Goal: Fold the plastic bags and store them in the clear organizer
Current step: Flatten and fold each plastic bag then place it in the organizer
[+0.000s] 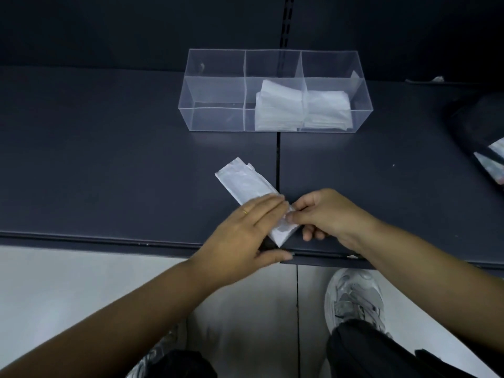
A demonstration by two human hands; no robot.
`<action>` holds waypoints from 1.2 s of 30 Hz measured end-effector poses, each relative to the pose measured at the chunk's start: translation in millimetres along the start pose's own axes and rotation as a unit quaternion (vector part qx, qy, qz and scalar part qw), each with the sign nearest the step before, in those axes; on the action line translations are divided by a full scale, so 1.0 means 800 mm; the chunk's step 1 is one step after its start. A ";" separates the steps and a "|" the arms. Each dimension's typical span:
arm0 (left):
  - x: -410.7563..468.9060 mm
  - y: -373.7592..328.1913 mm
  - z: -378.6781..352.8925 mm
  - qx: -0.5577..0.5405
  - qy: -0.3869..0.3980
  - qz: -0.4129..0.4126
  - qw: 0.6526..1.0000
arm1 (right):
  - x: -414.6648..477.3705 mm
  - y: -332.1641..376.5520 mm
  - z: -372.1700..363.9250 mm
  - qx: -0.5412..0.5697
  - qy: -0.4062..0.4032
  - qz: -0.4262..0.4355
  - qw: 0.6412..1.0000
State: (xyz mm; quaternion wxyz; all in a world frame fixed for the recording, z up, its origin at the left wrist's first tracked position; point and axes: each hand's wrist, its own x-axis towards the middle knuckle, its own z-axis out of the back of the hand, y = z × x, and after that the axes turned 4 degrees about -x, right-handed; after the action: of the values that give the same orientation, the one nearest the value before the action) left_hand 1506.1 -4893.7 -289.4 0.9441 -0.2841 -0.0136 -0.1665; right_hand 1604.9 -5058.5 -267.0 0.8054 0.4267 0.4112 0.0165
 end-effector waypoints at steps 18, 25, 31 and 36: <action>-0.006 0.002 -0.006 0.032 -0.126 0.077 0.989 | -0.013 0.036 0.004 0.050 -0.016 0.036 0.998; -0.007 0.002 0.017 -0.146 -0.125 0.194 0.962 | -0.010 0.021 0.031 -0.039 0.074 0.215 0.973; 0.004 0.011 0.025 -0.346 -0.146 0.318 0.871 | 0.016 0.017 -0.016 0.009 0.017 0.154 0.988; 0.015 0.018 0.028 -0.481 -0.187 0.375 0.770 | 0.030 0.024 -0.028 -0.041 -0.080 0.114 0.989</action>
State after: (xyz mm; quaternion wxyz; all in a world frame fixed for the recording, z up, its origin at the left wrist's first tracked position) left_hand 1523.3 -4873.7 -276.9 0.6504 -0.7089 -0.0007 0.2729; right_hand 1611.7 -5022.5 -275.9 0.8453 0.4372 0.2932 0.0913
